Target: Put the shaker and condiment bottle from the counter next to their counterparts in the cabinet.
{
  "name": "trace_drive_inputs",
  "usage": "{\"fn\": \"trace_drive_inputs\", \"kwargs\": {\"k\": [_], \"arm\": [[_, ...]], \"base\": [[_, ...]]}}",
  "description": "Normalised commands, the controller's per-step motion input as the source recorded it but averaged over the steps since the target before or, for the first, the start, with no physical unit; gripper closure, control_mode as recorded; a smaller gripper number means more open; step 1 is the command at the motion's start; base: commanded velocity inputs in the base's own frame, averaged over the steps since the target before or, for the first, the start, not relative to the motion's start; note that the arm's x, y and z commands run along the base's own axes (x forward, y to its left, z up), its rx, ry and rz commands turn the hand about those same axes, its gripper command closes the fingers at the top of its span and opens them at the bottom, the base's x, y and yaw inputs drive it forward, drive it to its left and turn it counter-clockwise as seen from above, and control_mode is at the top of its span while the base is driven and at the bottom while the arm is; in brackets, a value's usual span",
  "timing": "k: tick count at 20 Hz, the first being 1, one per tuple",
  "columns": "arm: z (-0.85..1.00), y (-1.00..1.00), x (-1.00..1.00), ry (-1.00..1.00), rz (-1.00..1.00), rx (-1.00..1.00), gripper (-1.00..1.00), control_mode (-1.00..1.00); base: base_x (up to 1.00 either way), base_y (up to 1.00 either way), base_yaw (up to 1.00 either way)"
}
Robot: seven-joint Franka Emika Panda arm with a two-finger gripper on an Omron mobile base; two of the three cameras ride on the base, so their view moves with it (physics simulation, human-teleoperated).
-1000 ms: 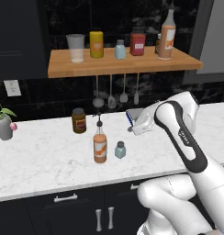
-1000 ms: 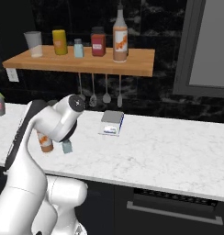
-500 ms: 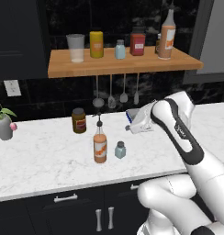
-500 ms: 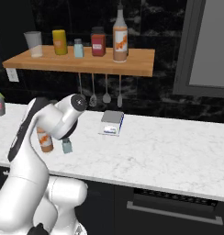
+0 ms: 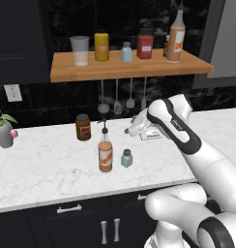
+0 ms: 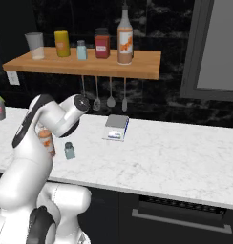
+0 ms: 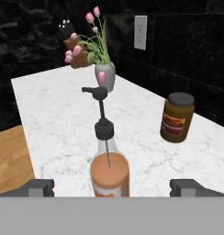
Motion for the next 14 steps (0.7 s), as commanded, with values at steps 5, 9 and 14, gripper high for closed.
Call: {"fn": "trace_drive_inputs", "kwargs": {"k": [5,9,14], "arm": [[-0.14,0.5,0.02,0.0,0.01,-0.01,-1.0,-1.0],[-0.04,0.07,0.0,-0.01,0.0,0.0,-1.0,-1.0],[-0.09,0.0,0.0,0.0,0.0,0.0,-1.0,-1.0]], "base": [[0.0,0.0,0.0],[0.0,0.0,0.0],[0.0,0.0,0.0]]}}
